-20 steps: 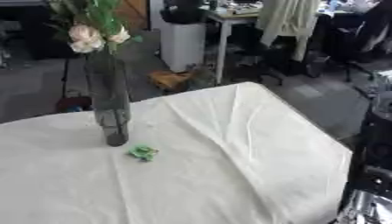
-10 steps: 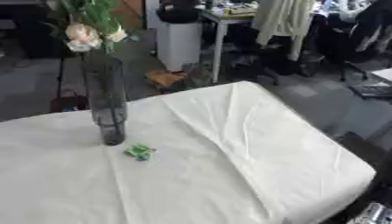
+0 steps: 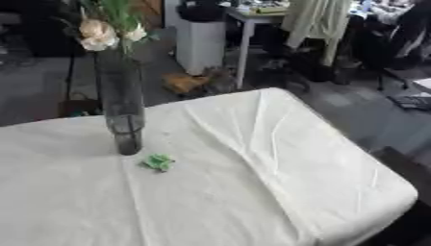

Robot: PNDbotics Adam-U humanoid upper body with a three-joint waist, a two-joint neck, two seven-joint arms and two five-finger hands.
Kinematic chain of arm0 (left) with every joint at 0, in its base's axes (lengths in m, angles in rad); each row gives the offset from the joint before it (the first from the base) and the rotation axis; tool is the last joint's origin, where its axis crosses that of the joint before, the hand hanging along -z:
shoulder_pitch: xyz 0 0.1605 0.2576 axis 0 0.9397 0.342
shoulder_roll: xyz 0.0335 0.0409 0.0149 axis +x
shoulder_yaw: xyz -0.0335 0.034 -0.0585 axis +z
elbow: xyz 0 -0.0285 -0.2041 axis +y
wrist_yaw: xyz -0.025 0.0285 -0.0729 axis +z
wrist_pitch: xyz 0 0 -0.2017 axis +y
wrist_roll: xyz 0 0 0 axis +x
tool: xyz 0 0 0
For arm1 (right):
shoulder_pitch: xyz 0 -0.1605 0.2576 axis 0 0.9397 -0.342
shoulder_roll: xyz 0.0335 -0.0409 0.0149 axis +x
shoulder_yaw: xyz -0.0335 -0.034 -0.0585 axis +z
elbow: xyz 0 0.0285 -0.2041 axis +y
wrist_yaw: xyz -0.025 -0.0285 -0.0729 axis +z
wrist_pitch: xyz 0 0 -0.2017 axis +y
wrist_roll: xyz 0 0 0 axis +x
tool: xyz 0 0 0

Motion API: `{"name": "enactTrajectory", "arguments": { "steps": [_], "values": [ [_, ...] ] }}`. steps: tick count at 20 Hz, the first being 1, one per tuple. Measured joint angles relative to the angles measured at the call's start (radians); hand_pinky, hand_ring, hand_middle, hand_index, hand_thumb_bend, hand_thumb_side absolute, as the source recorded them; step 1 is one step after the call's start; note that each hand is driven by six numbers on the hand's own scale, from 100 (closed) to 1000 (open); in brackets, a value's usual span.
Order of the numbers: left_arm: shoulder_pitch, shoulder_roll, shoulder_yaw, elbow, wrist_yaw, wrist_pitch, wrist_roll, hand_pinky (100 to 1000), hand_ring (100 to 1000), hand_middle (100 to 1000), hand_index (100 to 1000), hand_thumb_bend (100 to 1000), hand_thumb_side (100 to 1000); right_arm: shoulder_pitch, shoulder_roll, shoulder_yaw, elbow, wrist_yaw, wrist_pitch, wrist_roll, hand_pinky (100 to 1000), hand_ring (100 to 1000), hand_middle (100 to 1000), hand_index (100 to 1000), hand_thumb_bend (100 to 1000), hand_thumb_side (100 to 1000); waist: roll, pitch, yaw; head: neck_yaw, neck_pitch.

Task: Arrange flowers into the vase.

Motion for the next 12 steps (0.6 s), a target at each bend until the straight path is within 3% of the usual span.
{"name": "enactTrajectory", "arguments": {
  "steps": [2, 3, 4, 5, 9, 11, 12],
  "values": [
    [-0.004, 0.0, -0.002, 0.0, 0.002, 0.003, -0.003, 628, 546, 458, 669, 736, 739, 0.011, 0.027, 0.189, 0.036, -0.287, -0.027, 0.027, 696, 867, 737, 819, 311, 696, -0.001, 0.001, 0.01, -0.01, 0.0],
    [-0.006, 0.0, -0.003, 0.0, 0.003, 0.004, -0.005, 628, 546, 458, 669, 737, 739, 0.015, 0.039, 0.257, 0.044, -0.386, -0.033, 0.033, 697, 865, 736, 819, 308, 699, -0.001, 0.001, 0.012, -0.013, 0.0],
    [-0.008, 0.0, -0.005, 0.0, 0.005, 0.004, -0.006, 628, 546, 458, 669, 737, 740, 0.017, 0.051, 0.309, 0.048, -0.46, -0.036, 0.036, 698, 865, 736, 821, 252, 638, -0.001, 0.002, 0.013, -0.016, 0.0],
    [-0.008, 0.0, -0.007, 0.0, 0.006, 0.004, -0.007, 629, 546, 458, 669, 737, 740, 0.019, 0.061, 0.348, 0.05, -0.513, -0.036, 0.036, 700, 864, 738, 823, 290, 708, -0.001, 0.003, 0.014, -0.017, 0.0],
    [-0.009, 0.0, -0.007, 0.0, 0.008, 0.006, -0.01, 629, 545, 457, 670, 736, 740, 0.02, 0.09, 0.43, 0.054, -0.577, -0.004, 0.004, 723, 838, 745, 806, 100, 723, -0.001, 0.003, 0.02, -0.023, -0.001],
    [-0.009, 0.0, -0.007, 0.002, 0.008, 0.006, -0.011, 629, 545, 457, 670, 736, 740, 0.007, 0.104, 0.447, 0.054, -0.556, 0.07, -0.033, 723, 827, 738, 794, 100, 728, -0.001, 0.003, 0.021, -0.024, -0.001],
    [-0.009, 0.0, -0.007, 0.003, 0.008, 0.006, -0.012, 629, 545, 457, 669, 736, 740, -0.001, 0.109, 0.452, 0.054, -0.538, 0.125, -0.042, 701, 705, 661, 759, 100, 792, -0.001, 0.003, 0.022, -0.024, -0.001]
  ]
}}
